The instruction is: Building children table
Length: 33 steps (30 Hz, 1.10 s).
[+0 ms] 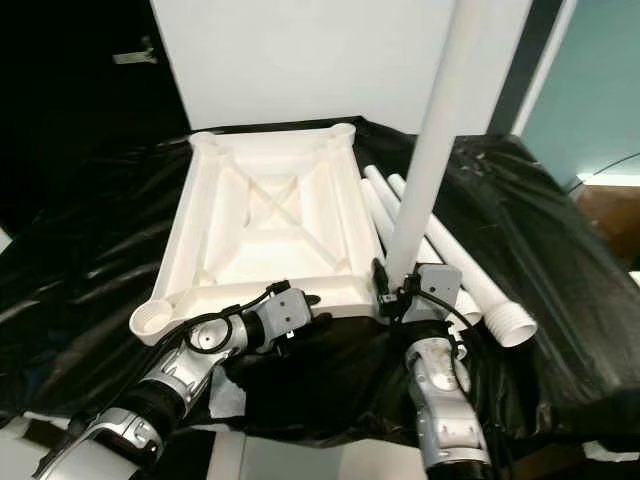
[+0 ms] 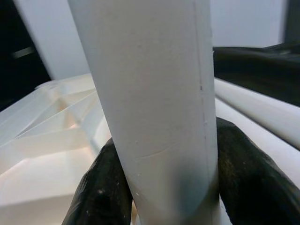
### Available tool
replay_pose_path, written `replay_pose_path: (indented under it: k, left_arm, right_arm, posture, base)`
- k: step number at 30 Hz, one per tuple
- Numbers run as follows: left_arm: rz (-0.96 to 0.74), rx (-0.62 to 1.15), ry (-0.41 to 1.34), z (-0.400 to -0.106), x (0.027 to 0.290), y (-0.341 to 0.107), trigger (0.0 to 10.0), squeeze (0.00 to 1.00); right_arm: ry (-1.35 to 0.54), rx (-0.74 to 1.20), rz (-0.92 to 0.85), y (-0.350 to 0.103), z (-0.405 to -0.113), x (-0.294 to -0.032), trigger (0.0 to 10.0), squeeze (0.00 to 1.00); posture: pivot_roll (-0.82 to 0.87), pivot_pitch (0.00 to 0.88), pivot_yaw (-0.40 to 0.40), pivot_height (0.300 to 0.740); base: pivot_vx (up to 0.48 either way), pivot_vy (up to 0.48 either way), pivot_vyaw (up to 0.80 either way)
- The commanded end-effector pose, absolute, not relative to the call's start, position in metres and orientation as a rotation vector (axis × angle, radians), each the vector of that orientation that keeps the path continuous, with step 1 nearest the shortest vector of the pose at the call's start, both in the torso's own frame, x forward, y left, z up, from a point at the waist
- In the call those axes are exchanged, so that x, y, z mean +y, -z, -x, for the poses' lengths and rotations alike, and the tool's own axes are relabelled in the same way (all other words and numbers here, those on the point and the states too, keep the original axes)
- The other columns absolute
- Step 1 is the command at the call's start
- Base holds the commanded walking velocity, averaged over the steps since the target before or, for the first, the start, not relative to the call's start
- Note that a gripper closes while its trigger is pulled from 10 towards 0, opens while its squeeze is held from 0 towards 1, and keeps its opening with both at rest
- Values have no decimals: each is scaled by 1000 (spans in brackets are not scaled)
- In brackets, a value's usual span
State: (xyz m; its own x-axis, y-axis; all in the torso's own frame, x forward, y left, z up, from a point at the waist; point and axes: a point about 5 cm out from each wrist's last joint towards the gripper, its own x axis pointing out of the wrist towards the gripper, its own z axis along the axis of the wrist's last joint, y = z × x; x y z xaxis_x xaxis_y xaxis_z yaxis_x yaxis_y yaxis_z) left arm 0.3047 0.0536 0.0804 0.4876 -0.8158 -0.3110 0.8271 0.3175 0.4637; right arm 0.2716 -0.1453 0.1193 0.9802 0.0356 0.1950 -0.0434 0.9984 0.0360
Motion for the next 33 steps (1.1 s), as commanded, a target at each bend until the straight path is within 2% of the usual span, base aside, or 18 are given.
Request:
replay_pose_path:
  k: [1, 4, 5, 6, 10, 11, 12, 15, 16, 17, 18, 32, 33]
  left_arm:
    - [-647, 185, 1093, -292, 62, -48, 10000, 0]
    - [-646, 185, 1094, -292, 62, -48, 10000, 0]
    - [-645, 184, 1096, -292, 61, -48, 10000, 0]
    - [-645, 182, 1096, -292, 60, -49, 10000, 0]
    - [-644, 179, 1095, -293, 59, -50, 10000, 0]
    - [-643, 179, 1094, -293, 60, -50, 10000, 0]
    - [-642, 180, 1093, -293, 60, -49, 10000, 0]
    - [-638, 184, 1089, -292, 60, -48, 10000, 0]
    - [-637, 185, 1088, -292, 61, -48, 10000, 0]
    - [-637, 185, 1088, -292, 61, -48, 10000, 0]
    - [-635, 186, 1087, -291, 60, -47, 10000, 0]
    - [-628, 187, 1085, -291, 59, -47, 10000, 0]
    - [-629, 188, 1083, -291, 59, -47, 10000, 0]
  right_arm:
    - [-49, -190, -55, -117, -272, -140, 0, 0]
    - [-63, -181, -70, -116, -273, -137, 0, 0]
    - [-91, -167, -72, -114, -274, -136, 3569, 0]
    - [-134, -152, -66, -113, -276, -134, 10000, 0]
    - [-204, -136, -48, -113, -277, -133, 10000, 0]
    - [-246, -134, -34, -114, -277, -136, 10000, 643]
    - [-275, -140, -30, -116, -278, -141, 10000, 1000]
    - [-320, -137, 26, -119, -281, -153, 10000, 996]
    - [-338, -132, 48, -121, -282, -158, 10000, 729]
    - [-338, -132, 48, -121, -282, -158, 10000, 729]
    - [-362, -125, 65, -123, -283, -162, 10000, 0]
    - [-802, 51, 128, -125, -276, -173, 9843, 0]
    - [-825, 67, 138, -125, -275, -174, 7412, 0]
  posture:
    - [-41, 7, 11, 740]
    - [-41, 7, 11, 740]
    - [-45, 8, 10, 740]
    - [-46, 8, 8, 740]
    - [-47, 8, 6, 740]
    - [-48, 10, 2, 740]
    - [-48, 10, 2, 740]
    - [-50, 15, -2, 740]
    - [-50, 15, -2, 740]
    - [-50, 15, -2, 740]
    - [-50, 15, -2, 740]
    - [-49, 22, -10, 740]
    - [-50, 22, -11, 740]
  base:
    - [0, 0, 0]
    - [0, 0, 0]
    - [0, 0, 0]
    - [0, 0, 0]
    - [0, 0, 0]
    - [0, 0, 0]
    - [0, 0, 0]
    - [0, 0, 0]
    - [0, 0, 0]
    - [0, 0, 0]
    - [0, 0, 0]
    - [0, 0, 0]
    - [0, 0, 0]
